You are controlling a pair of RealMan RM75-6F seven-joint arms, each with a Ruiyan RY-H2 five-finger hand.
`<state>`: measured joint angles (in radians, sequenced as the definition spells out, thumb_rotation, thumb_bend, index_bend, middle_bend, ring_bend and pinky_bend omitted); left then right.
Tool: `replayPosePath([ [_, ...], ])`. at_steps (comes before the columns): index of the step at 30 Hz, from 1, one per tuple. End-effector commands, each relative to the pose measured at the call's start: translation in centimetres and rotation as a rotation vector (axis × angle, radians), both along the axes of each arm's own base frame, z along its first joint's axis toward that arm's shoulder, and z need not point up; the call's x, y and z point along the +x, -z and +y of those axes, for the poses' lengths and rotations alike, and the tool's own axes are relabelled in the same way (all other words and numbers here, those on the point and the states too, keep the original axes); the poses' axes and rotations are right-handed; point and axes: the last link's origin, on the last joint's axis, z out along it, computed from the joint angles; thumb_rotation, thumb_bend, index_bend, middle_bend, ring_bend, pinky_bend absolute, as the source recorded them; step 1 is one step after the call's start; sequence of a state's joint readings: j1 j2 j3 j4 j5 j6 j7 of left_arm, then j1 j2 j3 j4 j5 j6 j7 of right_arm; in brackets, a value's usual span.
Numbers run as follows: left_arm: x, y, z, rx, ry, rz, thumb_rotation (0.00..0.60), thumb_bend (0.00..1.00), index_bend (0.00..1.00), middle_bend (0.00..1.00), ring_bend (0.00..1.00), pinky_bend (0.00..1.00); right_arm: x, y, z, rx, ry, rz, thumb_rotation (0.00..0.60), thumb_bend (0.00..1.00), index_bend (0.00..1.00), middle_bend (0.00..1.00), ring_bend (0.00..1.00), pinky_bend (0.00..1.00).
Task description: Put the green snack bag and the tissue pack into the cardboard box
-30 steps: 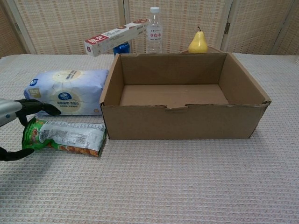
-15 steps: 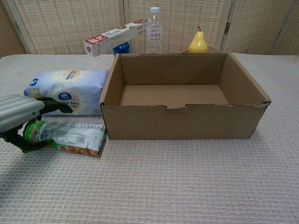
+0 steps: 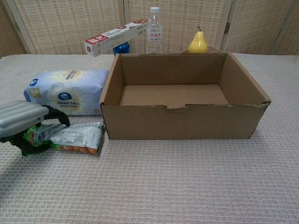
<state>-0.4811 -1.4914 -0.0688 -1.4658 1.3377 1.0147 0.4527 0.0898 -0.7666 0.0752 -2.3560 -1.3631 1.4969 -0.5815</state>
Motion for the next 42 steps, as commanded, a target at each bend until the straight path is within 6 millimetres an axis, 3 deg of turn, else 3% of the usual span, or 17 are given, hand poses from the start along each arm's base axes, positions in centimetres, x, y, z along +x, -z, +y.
replayPosePath([
  [1,-0.2,0.2,0.0,0.007,0.019,0.013,0.6,0.34,0.41,0.38,0.31,0.51,0.0,-0.1,0.0,-0.001,0.001,-0.002,0.6,0.01,0.12,0.04,0.0,0.0],
  [8,-0.6,0.6,-0.2,0.056,0.08,0.039,0.6,0.4,0.69,0.7,0.6,0.74,0.0,-0.2,0.0,-0.001,0.002,-0.01,0.6,0.02,0.12,0.04,0.0,0.0],
  [11,-0.8,0.4,-0.3,0.066,0.087,0.042,0.6,0.43,0.75,0.78,0.68,0.79,-0.1,-0.2,0.0,-0.002,0.003,-0.013,0.6,0.02,0.12,0.04,0.0,0.0],
  [19,-0.3,-2.0,-0.7,0.09,0.079,0.03,0.6,0.45,0.77,0.84,0.73,0.83,-0.1,-0.5,-0.1,-0.007,0.003,-0.019,0.6,0.02,0.12,0.04,0.0,0.0],
  [26,1.2,-6.4,-1.2,0.14,0.089,0.033,0.6,0.46,0.77,0.84,0.73,0.83,-0.1,-0.4,0.0,-0.002,0.003,-0.021,0.6,0.02,0.12,0.04,0.0,0.0],
  [34,6.4,-11.6,1.4,0.211,0.194,0.045,0.6,0.46,0.78,0.85,0.73,0.83,-0.1,-0.3,-0.1,0.002,0.005,-0.02,0.6,0.02,0.12,0.04,0.0,0.0],
  [38,10.3,-12.3,3.6,0.231,0.286,0.06,0.6,0.46,0.78,0.85,0.73,0.83,-0.2,-0.3,-0.2,0.0,0.011,-0.018,0.6,0.02,0.12,0.04,0.0,0.0],
  [42,14.3,-11.5,5.9,0.235,0.342,0.045,0.6,0.46,0.78,0.85,0.73,0.83,-0.2,-0.2,-0.3,0.0,0.017,-0.016,0.6,0.02,0.12,0.04,0.0,0.0],
])
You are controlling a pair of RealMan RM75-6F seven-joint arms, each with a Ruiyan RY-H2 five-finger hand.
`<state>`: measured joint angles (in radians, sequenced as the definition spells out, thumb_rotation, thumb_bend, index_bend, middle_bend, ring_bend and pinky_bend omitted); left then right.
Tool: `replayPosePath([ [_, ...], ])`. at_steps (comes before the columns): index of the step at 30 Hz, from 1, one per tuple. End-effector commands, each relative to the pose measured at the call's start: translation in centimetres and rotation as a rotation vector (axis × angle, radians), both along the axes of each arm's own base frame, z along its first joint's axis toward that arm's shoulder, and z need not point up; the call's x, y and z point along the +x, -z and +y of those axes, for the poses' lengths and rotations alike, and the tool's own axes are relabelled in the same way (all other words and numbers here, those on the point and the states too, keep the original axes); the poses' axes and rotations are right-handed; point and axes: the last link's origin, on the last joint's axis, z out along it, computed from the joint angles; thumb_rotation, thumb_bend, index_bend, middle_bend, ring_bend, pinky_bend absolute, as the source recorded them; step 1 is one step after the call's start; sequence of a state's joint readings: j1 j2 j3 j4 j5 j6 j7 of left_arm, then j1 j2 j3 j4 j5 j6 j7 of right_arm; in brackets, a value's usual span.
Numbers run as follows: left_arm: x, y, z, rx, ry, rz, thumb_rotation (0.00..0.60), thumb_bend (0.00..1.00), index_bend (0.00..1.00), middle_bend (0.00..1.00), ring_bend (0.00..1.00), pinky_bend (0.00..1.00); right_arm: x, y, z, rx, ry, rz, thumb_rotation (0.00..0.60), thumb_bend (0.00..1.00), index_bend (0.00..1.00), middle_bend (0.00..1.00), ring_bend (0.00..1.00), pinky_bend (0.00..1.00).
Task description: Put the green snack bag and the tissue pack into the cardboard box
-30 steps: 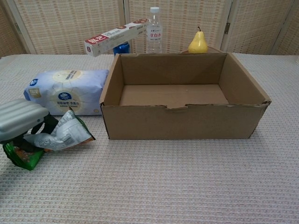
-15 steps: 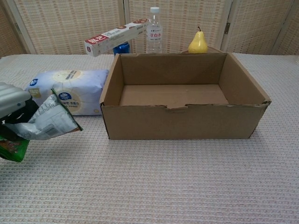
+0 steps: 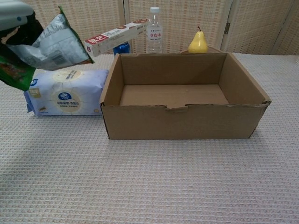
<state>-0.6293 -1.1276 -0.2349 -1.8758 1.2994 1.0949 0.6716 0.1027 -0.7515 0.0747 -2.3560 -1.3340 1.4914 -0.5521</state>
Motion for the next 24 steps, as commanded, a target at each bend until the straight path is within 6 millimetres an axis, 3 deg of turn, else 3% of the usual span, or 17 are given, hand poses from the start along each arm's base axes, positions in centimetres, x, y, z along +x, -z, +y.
replayPosePath([
  [1,4.3,0.9,2.3,-0.004,0.058,-0.009,0.6,0.46,0.78,0.85,0.73,0.83,0.0,0.0,-0.1,-0.004,0.001,0.0,0.6,0.01,0.12,0.04,0.0,0.0],
  [11,12.2,6.8,5.4,-0.058,0.144,-0.012,0.6,0.46,0.78,0.85,0.73,0.83,-0.5,-1.0,-0.7,-0.042,0.038,-0.001,0.6,0.02,0.12,0.04,0.0,0.0],
  [19,16.0,10.2,8.0,-0.048,0.152,-0.034,0.6,0.46,0.78,0.85,0.73,0.83,-1.0,-1.5,-1.2,-0.057,0.081,-0.005,0.6,0.02,0.12,0.04,0.0,0.0],
  [24,16.8,11.5,8.9,-0.034,0.15,-0.067,0.6,0.46,0.77,0.84,0.72,0.83,-1.2,-1.7,-1.4,-0.06,0.099,-0.008,0.6,0.02,0.12,0.04,0.0,0.0],
])
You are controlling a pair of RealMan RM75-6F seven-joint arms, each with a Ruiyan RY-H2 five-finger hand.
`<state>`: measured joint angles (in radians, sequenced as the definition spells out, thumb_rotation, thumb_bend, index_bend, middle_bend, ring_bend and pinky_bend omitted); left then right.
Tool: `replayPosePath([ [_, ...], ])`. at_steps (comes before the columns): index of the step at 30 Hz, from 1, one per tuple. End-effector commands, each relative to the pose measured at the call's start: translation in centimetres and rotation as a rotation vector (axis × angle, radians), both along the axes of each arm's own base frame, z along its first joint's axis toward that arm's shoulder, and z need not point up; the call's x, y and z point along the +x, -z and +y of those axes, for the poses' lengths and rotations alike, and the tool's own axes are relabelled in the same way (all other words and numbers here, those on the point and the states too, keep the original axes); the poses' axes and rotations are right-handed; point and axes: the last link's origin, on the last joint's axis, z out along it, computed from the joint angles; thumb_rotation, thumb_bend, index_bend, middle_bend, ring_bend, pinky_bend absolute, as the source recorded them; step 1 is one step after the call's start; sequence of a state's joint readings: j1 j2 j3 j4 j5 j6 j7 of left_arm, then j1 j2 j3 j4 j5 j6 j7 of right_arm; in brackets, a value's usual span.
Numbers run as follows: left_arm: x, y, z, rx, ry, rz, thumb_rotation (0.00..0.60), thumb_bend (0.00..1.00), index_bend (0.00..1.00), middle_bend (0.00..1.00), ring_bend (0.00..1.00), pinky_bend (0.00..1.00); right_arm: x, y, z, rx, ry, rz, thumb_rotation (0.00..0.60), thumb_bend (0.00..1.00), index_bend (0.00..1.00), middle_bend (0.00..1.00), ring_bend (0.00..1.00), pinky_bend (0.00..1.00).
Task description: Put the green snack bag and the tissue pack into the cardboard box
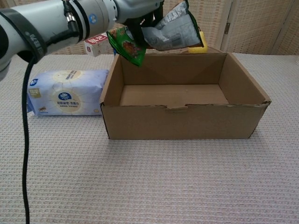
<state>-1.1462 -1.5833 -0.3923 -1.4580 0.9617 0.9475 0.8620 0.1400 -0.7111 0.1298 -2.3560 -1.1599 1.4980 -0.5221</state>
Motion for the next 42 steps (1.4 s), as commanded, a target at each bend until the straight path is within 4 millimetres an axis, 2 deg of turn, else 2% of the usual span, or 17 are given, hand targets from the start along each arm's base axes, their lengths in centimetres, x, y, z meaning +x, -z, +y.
replayPosePath([
  [1,0.7,1.4,0.5,-0.01,-0.007,-0.04,0.6,0.46,0.75,0.82,0.7,0.81,-0.1,-0.1,-0.1,-0.002,0.007,-0.001,0.6,0.02,0.12,0.04,0.0,0.0],
  [2,0.6,1.6,0.6,-0.013,-0.01,-0.039,0.6,0.45,0.72,0.79,0.68,0.79,-0.1,-0.2,-0.1,-0.002,0.009,-0.001,0.6,0.02,0.12,0.04,0.0,0.0],
  [4,0.3,2.0,0.7,-0.028,-0.017,-0.038,0.6,0.41,0.55,0.66,0.55,0.69,-0.2,-0.2,-0.2,0.0,0.015,-0.001,0.6,0.02,0.12,0.04,0.0,0.0],
  [7,-0.1,2.4,0.8,-0.054,-0.035,-0.062,0.6,0.28,0.12,0.31,0.25,0.38,-0.2,-0.2,-0.3,0.001,0.023,-0.003,0.6,0.02,0.12,0.04,0.0,0.0],
  [8,-0.1,2.4,0.9,-0.053,-0.037,-0.071,0.6,0.25,0.04,0.22,0.17,0.28,-0.3,-0.2,-0.3,0.001,0.023,-0.003,0.6,0.02,0.12,0.04,0.0,0.0],
  [9,-0.1,2.4,0.9,-0.051,-0.039,-0.079,0.6,0.24,0.01,0.17,0.13,0.24,-0.3,-0.2,-0.3,0.003,0.024,-0.005,0.6,0.02,0.12,0.04,0.0,0.0],
  [10,-0.1,2.3,1.0,-0.047,-0.043,-0.084,0.6,0.22,0.0,0.14,0.09,0.2,-0.2,-0.1,-0.3,0.006,0.022,-0.008,0.6,0.02,0.12,0.04,0.0,0.0],
  [12,-0.3,2.1,1.2,-0.038,-0.04,-0.08,0.6,0.21,0.0,0.12,0.08,0.2,-0.1,-0.1,-0.2,0.005,0.012,-0.009,0.6,0.01,0.12,0.04,0.0,0.0],
  [24,-2.6,-0.9,1.9,0.023,-0.075,-0.043,0.6,0.21,0.0,0.13,0.08,0.22,-0.2,0.3,-0.2,0.02,0.018,0.002,0.6,0.02,0.12,0.04,0.0,0.0],
  [26,-4.1,-1.8,1.9,0.027,-0.101,-0.006,0.6,0.21,0.0,0.13,0.08,0.22,-0.2,0.4,-0.1,0.024,0.016,0.004,0.6,0.02,0.12,0.04,0.0,0.0],
  [27,-6.7,-3.3,2.0,0.052,-0.151,0.042,0.6,0.21,0.0,0.13,0.08,0.22,-0.1,0.6,-0.1,0.032,0.014,0.005,0.6,0.02,0.12,0.04,0.0,0.0],
  [32,-11.2,-7.0,0.2,0.045,-0.267,0.122,0.6,0.21,0.0,0.13,0.07,0.23,0.0,1.0,0.0,0.039,0.005,0.012,0.6,0.02,0.12,0.04,0.0,0.0],
  [36,-14.1,-8.7,-0.6,0.038,-0.378,0.167,0.6,0.21,0.0,0.13,0.06,0.24,0.1,1.2,0.0,0.046,-0.007,0.017,0.6,0.02,0.12,0.04,0.0,0.0],
  [42,-16.9,-9.9,-1.6,-0.02,-0.521,0.163,0.6,0.22,0.0,0.12,0.06,0.23,0.3,1.5,0.2,0.049,-0.021,0.023,0.6,0.02,0.12,0.04,0.0,0.0],
])
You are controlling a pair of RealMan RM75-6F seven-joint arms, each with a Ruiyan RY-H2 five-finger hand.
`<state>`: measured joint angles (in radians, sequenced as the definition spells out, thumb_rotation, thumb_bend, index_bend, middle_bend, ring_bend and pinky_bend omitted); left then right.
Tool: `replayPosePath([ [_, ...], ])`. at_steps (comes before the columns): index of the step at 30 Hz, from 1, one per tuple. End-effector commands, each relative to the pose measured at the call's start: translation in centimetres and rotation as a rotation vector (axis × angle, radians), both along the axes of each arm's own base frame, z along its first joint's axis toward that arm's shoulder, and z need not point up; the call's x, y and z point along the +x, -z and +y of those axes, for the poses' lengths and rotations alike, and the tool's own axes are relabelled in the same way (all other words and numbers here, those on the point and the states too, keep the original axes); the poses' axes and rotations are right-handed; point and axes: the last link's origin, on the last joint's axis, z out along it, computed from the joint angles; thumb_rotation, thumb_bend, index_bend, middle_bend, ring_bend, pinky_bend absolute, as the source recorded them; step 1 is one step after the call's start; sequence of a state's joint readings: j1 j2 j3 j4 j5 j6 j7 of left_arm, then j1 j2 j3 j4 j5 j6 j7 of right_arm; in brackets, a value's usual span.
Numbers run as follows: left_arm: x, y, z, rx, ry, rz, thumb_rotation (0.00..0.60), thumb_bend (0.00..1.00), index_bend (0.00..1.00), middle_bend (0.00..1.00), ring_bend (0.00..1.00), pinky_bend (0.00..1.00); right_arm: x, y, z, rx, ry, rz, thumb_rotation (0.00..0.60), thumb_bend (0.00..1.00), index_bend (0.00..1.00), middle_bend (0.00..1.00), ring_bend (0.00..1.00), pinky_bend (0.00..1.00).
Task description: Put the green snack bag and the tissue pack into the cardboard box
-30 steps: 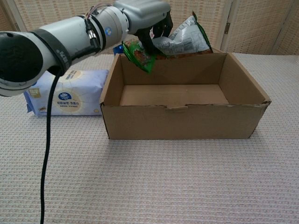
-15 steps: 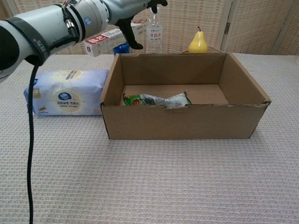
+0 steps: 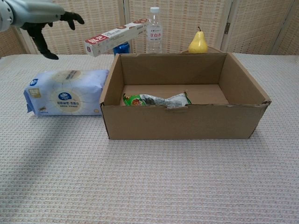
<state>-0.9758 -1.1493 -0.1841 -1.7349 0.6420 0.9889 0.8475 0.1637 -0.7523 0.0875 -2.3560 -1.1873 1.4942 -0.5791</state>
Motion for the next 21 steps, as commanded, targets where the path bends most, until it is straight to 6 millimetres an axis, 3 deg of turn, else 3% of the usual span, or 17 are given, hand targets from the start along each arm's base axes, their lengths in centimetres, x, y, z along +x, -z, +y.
replayPosePath([
  [1,-2.1,-0.2,-1.0,-0.041,-0.096,0.001,0.6,0.22,0.0,0.11,0.05,0.23,0.0,0.1,0.1,0.001,-0.004,0.002,0.6,0.02,0.12,0.04,0.0,0.0],
  [6,-3.2,0.1,-1.0,-0.061,-0.164,-0.013,0.6,0.2,0.0,0.08,0.0,0.19,0.0,0.3,0.1,0.005,-0.002,0.01,0.6,0.02,0.12,0.04,0.0,0.0],
  [21,-5.8,2.0,0.1,-0.083,-0.251,-0.03,0.6,0.2,0.0,0.06,0.0,0.18,-0.4,0.6,-0.4,0.005,0.039,0.027,0.6,0.02,0.12,0.04,0.0,0.0],
])
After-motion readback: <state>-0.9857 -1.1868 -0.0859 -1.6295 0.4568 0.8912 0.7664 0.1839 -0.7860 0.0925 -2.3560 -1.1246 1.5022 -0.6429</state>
